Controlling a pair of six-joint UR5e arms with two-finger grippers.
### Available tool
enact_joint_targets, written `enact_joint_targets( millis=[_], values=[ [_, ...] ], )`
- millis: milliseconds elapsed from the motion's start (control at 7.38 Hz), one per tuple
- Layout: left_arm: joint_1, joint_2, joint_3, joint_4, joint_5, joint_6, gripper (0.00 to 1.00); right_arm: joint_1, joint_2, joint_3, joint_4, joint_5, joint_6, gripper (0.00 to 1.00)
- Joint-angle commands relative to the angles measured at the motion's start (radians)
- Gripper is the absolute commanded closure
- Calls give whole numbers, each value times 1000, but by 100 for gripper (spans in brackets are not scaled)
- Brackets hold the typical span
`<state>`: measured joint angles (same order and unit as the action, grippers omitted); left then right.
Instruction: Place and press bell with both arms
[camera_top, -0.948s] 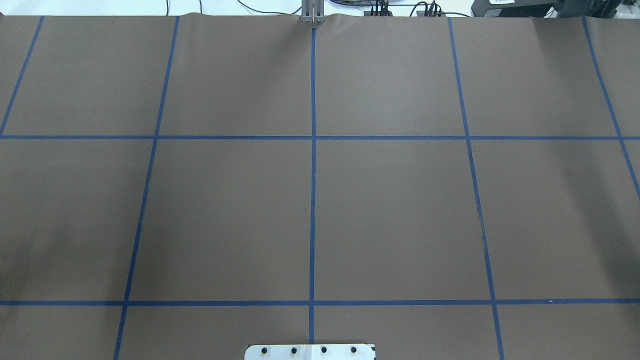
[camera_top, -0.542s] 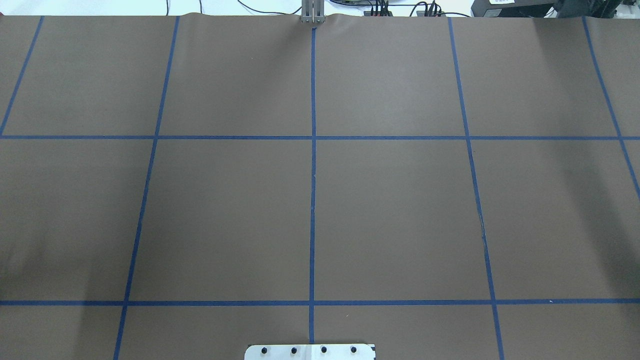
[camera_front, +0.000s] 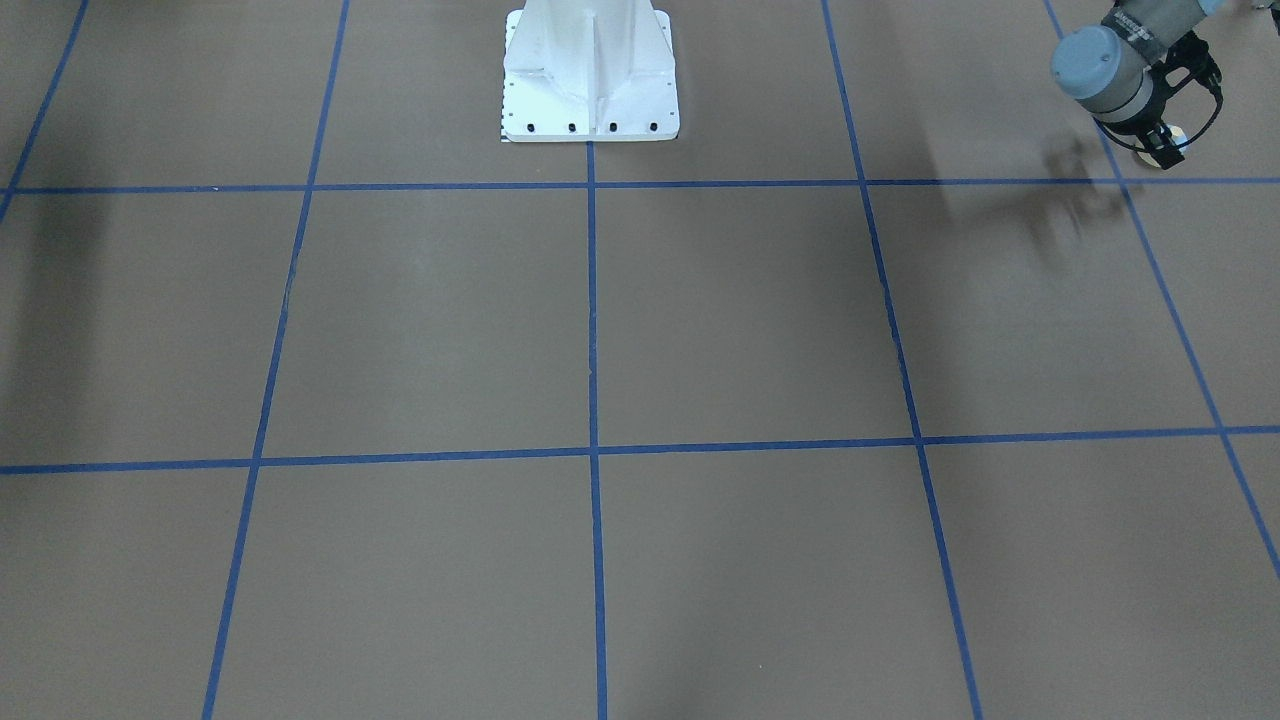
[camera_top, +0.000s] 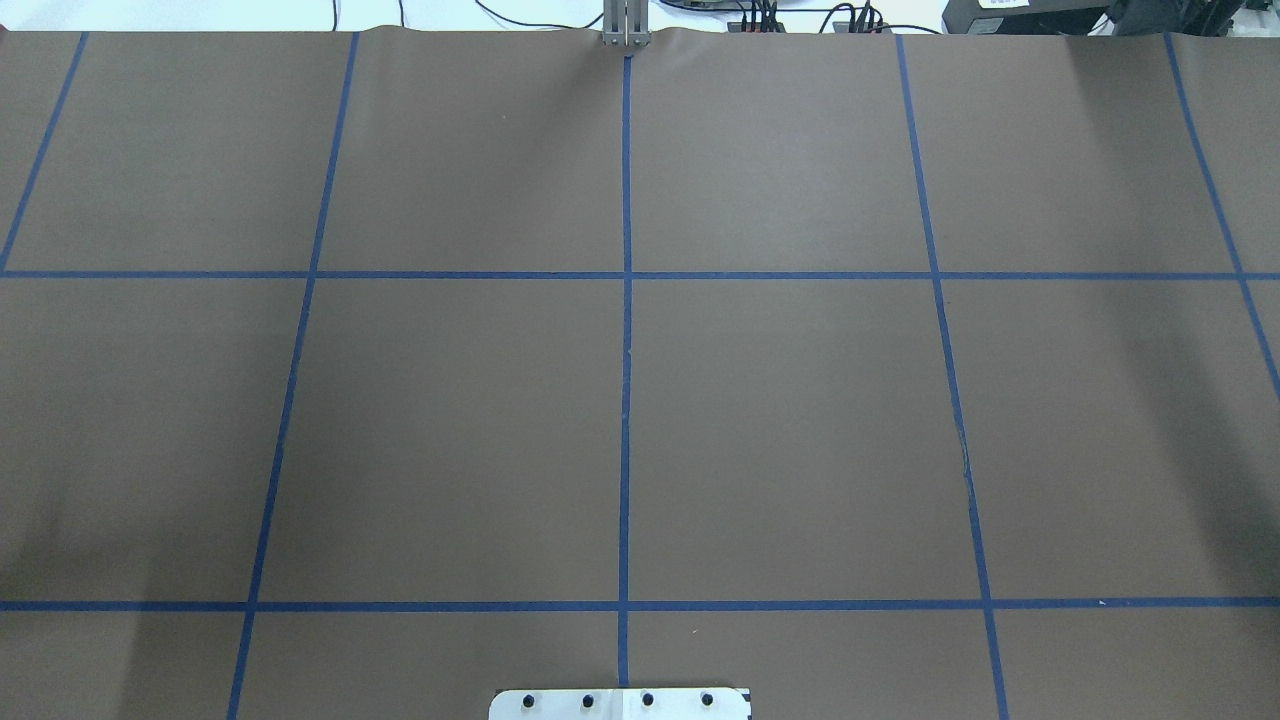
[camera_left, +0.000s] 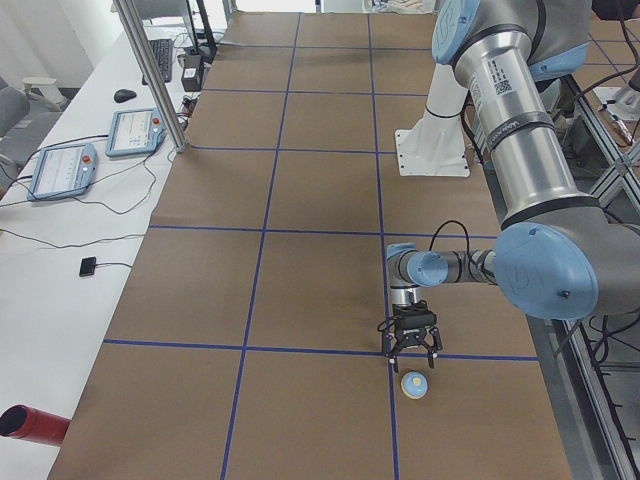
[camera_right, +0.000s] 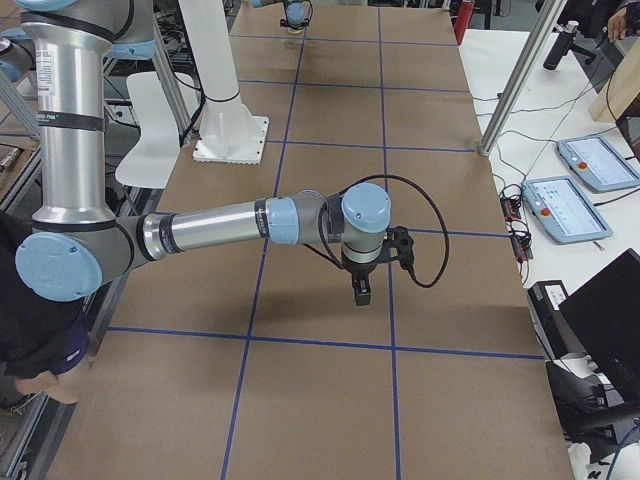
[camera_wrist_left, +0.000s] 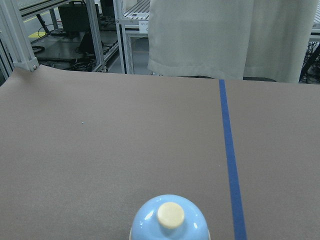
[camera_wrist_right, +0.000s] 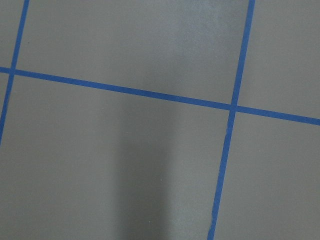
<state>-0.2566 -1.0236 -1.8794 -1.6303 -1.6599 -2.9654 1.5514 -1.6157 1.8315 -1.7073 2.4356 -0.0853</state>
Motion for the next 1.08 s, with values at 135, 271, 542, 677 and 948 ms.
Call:
enact_joint_targets(
  millis=[135, 271, 542, 677, 948],
  values=[
    [19, -10, 29, -22, 0, -15, 0, -2, 5, 0, 0, -1, 6, 0],
    [19, -10, 35, -22, 3, -15, 0, -2, 5, -1, 0, -1, 4, 0],
    [20, -16, 57, -25, 5, -14, 0, -4, 5, -1, 0, 0, 4, 0],
    [20, -32, 80, -32, 5, -14, 0, -4, 5, -1, 0, 0, 5, 0],
    [20, -38, 92, -37, 5, -14, 0, -2, 5, -1, 0, 0, 4, 0]
  ],
)
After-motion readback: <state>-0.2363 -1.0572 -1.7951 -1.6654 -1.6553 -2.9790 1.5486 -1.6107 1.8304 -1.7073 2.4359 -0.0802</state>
